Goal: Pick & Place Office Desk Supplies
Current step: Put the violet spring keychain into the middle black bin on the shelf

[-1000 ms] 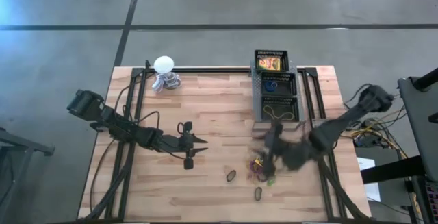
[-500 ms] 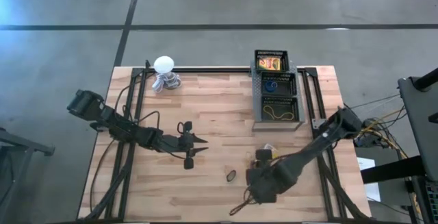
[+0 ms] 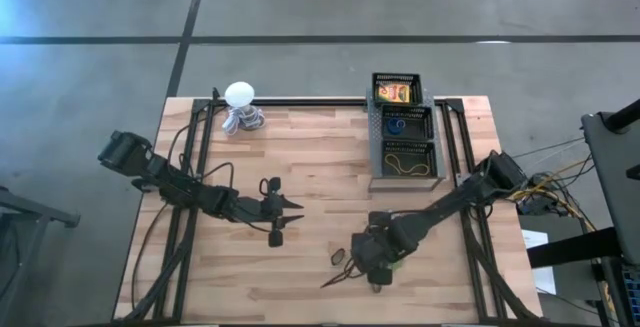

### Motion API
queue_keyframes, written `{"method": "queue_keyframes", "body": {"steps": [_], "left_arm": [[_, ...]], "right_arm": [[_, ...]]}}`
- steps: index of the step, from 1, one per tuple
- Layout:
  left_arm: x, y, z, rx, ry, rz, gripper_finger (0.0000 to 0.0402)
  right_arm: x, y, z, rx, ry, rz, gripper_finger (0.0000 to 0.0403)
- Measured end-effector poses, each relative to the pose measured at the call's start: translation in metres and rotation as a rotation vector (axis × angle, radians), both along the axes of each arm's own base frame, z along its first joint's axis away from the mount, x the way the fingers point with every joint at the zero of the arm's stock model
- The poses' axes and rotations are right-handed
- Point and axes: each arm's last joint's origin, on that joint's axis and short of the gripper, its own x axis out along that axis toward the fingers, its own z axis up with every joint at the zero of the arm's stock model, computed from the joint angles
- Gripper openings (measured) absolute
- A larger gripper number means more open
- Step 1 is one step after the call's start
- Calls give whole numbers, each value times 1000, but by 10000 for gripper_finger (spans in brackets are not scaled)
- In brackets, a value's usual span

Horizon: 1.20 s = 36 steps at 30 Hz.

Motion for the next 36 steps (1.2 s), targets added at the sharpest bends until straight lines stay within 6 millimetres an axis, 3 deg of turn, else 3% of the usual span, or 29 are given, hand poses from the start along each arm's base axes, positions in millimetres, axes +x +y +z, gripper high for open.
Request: {"method": "queue_keyframes", "body": {"steps": [5,12,24,31,36], "left_arm": [[0,0,0,0,0,0,115],[0,0,0,-1,-1,0,115],[0,0,0,-1,-1,1,115],[0,0,0,-1,0,1,115],[0,0,0,-1,0,1,115]], "right_arm": [[-7,9,-16,20,-29,-1,151],[-20,11,-28,-124,-85,-49,138],[-28,12,-49,-68,-94,-26,101],[-27,15,-47,-38,-100,-9,33],[-14,26,-22,4,-175,64,19]]}}
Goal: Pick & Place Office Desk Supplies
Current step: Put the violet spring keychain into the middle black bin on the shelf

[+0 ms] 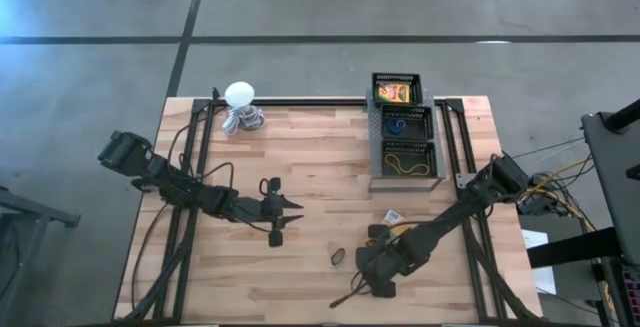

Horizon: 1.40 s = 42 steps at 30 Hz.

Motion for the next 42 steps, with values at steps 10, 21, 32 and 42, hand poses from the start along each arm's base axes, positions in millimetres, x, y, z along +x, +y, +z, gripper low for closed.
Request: {"method": "queue_keyframes", "body": {"steps": [10,21,32,42], "left_arm": [[0,0,0,0,1,0,115],[0,0,0,0,0,0,115],[0,0,0,1,2,0,115],[0,0,-1,3,9,0,115]], "right_arm": [[7,5,59,47,-74,54,32],[38,-25,32,-30,-238,-35,34],[72,-60,-4,-35,-206,-176,76],[79,-67,-14,-14,-191,-235,184]]}}
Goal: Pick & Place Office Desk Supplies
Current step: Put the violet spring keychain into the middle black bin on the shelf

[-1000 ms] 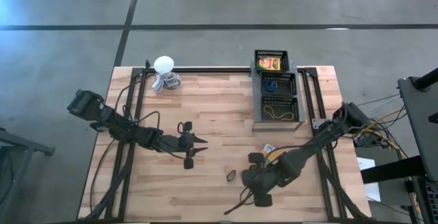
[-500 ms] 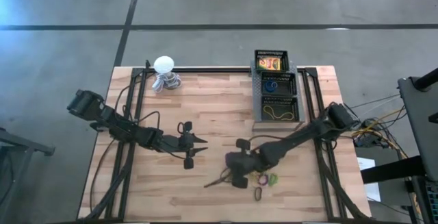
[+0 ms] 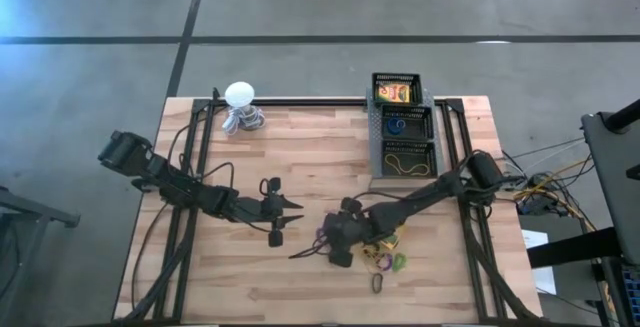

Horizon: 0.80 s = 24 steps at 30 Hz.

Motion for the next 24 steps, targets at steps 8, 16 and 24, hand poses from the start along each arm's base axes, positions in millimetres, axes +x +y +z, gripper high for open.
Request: {"method": "queue_keyframes", "body": {"steps": [8,16,24], "left_arm": [[0,0,0,0,0,0,115],[0,0,0,0,0,1,115],[0,0,0,0,0,0,115]], "right_arm": [[8,12,-10,-63,-59,178,188],[16,17,-37,-94,-8,261,147],[12,16,-28,-102,-5,299,40]]}}
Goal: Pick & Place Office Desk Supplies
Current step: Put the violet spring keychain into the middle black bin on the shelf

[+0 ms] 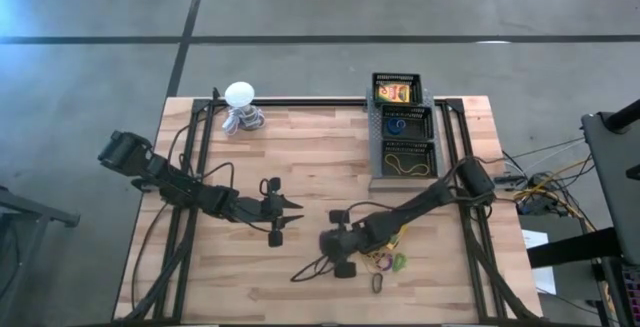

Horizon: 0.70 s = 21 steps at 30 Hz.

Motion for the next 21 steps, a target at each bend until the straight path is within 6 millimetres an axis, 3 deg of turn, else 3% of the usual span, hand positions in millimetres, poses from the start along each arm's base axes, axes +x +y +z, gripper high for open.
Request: {"method": "queue_keyframes", "body": {"steps": [3,10,15,18,21], "left_arm": [[0,0,0,0,0,0,115],[0,0,0,2,5,0,115],[0,0,-1,3,7,1,115],[0,0,-1,3,7,1,115],[0,0,-1,2,6,1,115]], "right_arm": [[-2,0,16,-8,-35,22,19],[-14,0,79,37,-189,48,32],[-35,-2,137,2,-354,38,33],[-52,-13,172,-16,-448,-19,33],[-72,-38,202,-36,-486,-93,33]]}}
